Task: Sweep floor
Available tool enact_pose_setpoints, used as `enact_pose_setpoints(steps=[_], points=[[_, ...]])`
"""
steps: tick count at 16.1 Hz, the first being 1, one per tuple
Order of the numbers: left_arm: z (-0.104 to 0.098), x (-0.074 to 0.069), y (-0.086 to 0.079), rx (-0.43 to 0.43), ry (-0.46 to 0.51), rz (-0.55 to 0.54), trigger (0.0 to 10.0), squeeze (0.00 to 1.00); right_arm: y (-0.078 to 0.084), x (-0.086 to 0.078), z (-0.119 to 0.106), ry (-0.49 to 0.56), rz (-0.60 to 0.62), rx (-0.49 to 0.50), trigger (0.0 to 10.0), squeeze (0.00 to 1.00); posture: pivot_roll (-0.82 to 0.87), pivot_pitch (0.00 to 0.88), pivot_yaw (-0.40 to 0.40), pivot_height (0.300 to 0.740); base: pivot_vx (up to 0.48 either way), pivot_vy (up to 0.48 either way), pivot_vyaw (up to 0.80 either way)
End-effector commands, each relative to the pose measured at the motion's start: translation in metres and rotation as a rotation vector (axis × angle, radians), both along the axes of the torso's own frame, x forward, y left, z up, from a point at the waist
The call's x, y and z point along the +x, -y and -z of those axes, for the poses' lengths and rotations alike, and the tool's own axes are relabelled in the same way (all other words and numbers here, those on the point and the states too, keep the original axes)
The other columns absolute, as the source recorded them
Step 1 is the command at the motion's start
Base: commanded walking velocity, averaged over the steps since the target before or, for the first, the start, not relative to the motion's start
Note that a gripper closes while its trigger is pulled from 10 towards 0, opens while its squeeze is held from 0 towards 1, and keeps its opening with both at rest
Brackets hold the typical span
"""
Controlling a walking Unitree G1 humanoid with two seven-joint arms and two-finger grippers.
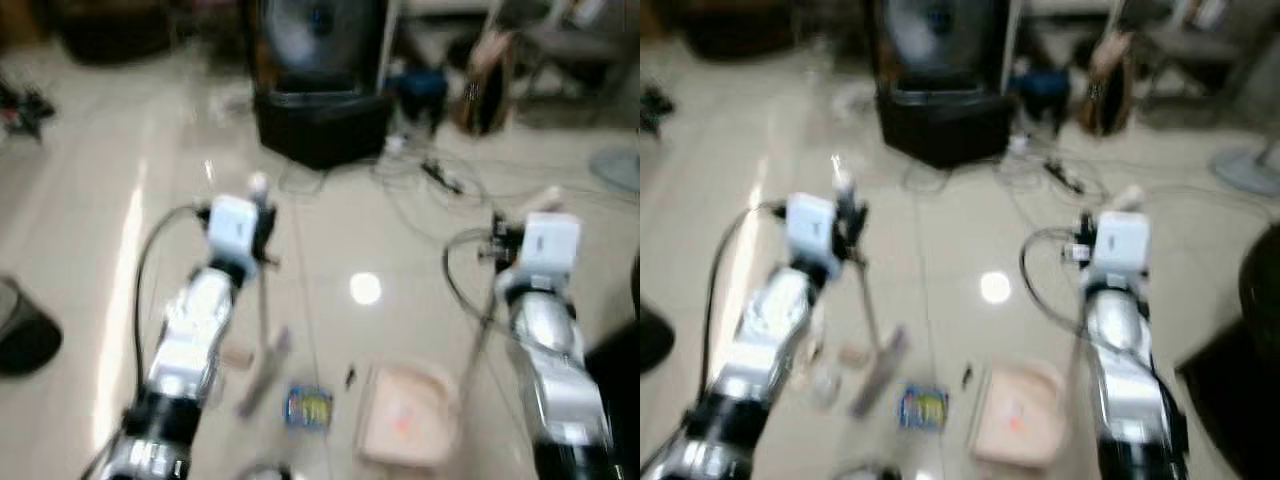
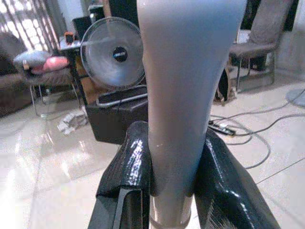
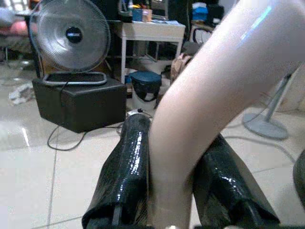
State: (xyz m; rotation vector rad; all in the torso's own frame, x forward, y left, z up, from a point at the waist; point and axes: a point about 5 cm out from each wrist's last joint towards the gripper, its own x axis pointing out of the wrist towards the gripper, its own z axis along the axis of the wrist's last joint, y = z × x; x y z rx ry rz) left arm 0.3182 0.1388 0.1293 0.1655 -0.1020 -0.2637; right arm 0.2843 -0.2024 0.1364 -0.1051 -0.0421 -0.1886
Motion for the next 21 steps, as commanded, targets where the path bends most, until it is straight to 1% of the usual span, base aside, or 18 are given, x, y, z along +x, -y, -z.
enact_pose_setpoints(steps=[1, 3, 8, 11, 12, 14, 16, 17, 18, 19, 21], points=[[-0.009, 0.002, 0.005, 0.005, 0.037, 0.015, 10.0, 0.00, 0.005, -0.001, -0.006, 0.025, 0.010, -0.017, 10.0, 0.00, -0.03, 0.071, 0.039, 0.740, 0.251, 0.000, 0.00], [-0.008, 0.002, 0.001, 0.005, 0.034, -0.012, 10.0, 0.00, 0.005, 0.000, -0.006, 0.026, 0.009, -0.018, 10.0, 0.00, -0.03, 0.072, 0.039, 0.740, 0.126, 0.000, 0.00], [-0.008, 0.003, -0.001, 0.005, 0.032, -0.021, 10.0, 0.00, 0.005, 0.001, -0.006, 0.037, 0.002, -0.011, 10.0, 0.00, -0.03, 0.075, 0.043, 0.740, 0.000, 0.000, 0.00], [-0.007, 0.004, -0.002, 0.007, 0.029, -0.026, 10.0, 0.00, 0.007, 0.002, -0.008, 0.047, 0.011, -0.033, 10.0, 0.00, -0.03, 0.078, 0.044, 0.740, 0.000, 0.000, 0.00], [-0.006, 0.006, -0.004, 0.034, 0.031, -0.045, 10.0, 0.00, 0.010, 0.003, -0.007, 0.056, 0.035, -0.048, 10.0, 0.00, -0.02, 0.081, 0.046, 0.740, 0.000, 0.000, 0.00], [-0.005, 0.007, -0.006, 0.037, 0.025, -0.070, 10.0, 0.00, 0.013, 0.005, -0.008, 0.071, 0.055, -0.073, 10.0, 0.00, -0.02, 0.092, 0.052, 0.740, 0.000, 0.000, 0.00], [-0.002, 0.011, -0.011, 0.023, 0.022, -0.121, 10.0, 0.00, 0.011, 0.009, -0.012, 0.118, 0.009, -0.065, 10.0, 0.00, -0.02, 0.123, 0.064, 0.740, 0.000, 0.000, 0.00], [0.001, 0.012, -0.013, 0.014, 0.029, -0.126, 10.0, 0.00, 0.009, 0.015, -0.012, 0.115, -0.029, -0.061, 10.0, 0.00, -0.02, 0.143, 0.068, 0.740, 0.000, 0.000, 0.00], [0.002, 0.012, -0.014, 0.017, 0.037, -0.126, 10.0, 0.00, 0.008, 0.018, -0.012, 0.110, -0.037, -0.059, 10.0, 0.00, -0.02, 0.159, 0.071, 0.740, 0.000, 0.000, 0.00], [0.006, 0.012, -0.015, -0.006, 0.038, -0.131, 10.0, 0.00, 0.008, 0.025, -0.009, 0.096, -0.040, -0.064, 10.0, 0.00, -0.01, 0.194, 0.074, 0.740, 0.000, 0.000, 0.00], [0.010, 0.012, -0.018, -0.045, 0.049, -0.150, 10.0, 0.00, 0.007, 0.029, -0.003, 0.085, -0.047, -0.095, 10.0, 0.00, 0.00, 0.239, 0.091, 0.740, 0.000, 0.000, 0.00]])
